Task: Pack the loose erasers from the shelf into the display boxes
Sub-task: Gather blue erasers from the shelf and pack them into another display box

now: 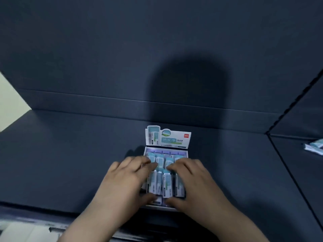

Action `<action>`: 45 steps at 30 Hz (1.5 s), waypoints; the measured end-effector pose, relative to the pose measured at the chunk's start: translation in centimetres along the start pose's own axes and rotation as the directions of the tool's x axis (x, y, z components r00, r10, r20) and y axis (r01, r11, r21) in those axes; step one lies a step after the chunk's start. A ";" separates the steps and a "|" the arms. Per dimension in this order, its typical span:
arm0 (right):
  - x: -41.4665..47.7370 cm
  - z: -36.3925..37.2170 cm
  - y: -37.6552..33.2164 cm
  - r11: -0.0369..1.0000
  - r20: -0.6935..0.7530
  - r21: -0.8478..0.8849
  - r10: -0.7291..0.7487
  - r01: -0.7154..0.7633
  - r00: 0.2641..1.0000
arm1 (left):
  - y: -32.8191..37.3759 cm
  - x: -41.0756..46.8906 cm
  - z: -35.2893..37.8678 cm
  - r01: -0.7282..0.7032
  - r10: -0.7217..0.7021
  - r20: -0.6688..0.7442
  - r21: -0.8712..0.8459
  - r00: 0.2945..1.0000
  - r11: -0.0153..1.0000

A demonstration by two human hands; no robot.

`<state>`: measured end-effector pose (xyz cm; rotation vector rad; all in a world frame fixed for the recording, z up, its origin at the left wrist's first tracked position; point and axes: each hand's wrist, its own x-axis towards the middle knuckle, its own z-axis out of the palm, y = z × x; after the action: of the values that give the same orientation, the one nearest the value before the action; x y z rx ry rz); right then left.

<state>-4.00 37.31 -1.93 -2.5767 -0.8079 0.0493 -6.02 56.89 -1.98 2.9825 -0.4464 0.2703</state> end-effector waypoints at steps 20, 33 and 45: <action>-0.9 0.6 -1.3 0.980 -0.188 -0.053 0.177 -0.190 0.966 | -2.0 0.1 -0.2 -0.165 0.165 -0.009 -0.036 0.986 0.986; -3.1 -2.7 1.1 0.966 -0.104 -0.126 0.215 -0.228 0.971 | 3.9 2.9 -1.5 -0.185 0.185 -0.049 0.013 0.981 0.983; -10.5 -10.9 13.9 0.954 -0.074 -0.244 0.163 -0.176 0.984 | 20.4 9.0 -0.5 -0.081 0.073 0.142 0.047 0.987 0.996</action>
<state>-3.51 17.01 1.16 -2.8673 -0.6041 -0.0738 -3.72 35.04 1.94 3.0522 -0.5791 0.0798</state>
